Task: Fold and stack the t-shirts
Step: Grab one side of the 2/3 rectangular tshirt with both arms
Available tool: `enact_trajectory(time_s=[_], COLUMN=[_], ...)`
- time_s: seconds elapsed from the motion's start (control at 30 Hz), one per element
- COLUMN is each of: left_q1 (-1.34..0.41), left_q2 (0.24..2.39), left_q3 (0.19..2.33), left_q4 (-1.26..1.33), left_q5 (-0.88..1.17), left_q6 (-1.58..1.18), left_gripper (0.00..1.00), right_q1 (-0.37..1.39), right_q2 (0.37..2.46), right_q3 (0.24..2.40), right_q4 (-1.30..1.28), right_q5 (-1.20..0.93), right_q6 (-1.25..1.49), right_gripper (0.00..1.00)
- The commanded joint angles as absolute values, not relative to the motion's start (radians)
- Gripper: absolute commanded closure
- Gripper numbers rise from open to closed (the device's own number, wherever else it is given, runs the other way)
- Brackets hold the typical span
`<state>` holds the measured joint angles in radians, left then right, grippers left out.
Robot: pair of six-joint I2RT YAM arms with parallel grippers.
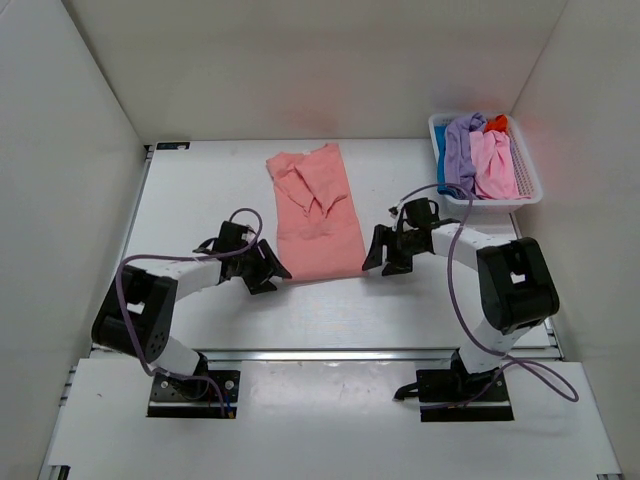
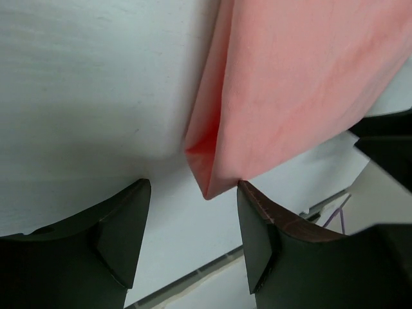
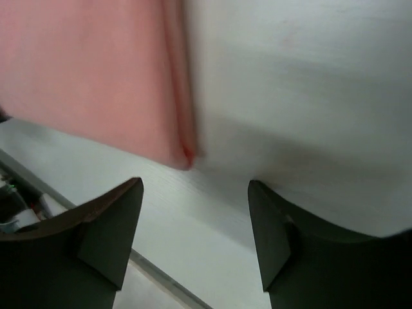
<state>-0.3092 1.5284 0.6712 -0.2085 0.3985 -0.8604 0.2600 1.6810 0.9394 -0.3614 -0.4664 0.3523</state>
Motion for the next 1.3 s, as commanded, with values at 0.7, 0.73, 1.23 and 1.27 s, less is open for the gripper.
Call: enact_trajectory(time_s=[0.7,0.73,1.23,1.27], left_q1=[-0.426,-0.419,-0.387,-0.394], left_q2=[1.384,1.356,0.983,0.974], left_q3=[0.545,0.511,0.229,0.219], left_q4=[-0.109,-0.126,-0.158,-0.158], left_q5=[0.258,0.258,0.242,0.239], left_q6=[-1.009,-0.999,-1.057,-1.069], left_gripper=[1.0,1.0,0.26,0.26], right_q1=[0.403,0.425,0.5,0.499], right_q2=[1.619,1.591,1.434,1.437], right_q3=[0.724,0.701,0.514,0.508], right_q4=[-0.167,-0.169,-0.153,-0.147], right_q5=[-0.489,-0.48,-0.454,-0.446], right_q6=[0.52,0.52,0.568,0.569], right_gripper=[1.0,1.0,1.0,1.0])
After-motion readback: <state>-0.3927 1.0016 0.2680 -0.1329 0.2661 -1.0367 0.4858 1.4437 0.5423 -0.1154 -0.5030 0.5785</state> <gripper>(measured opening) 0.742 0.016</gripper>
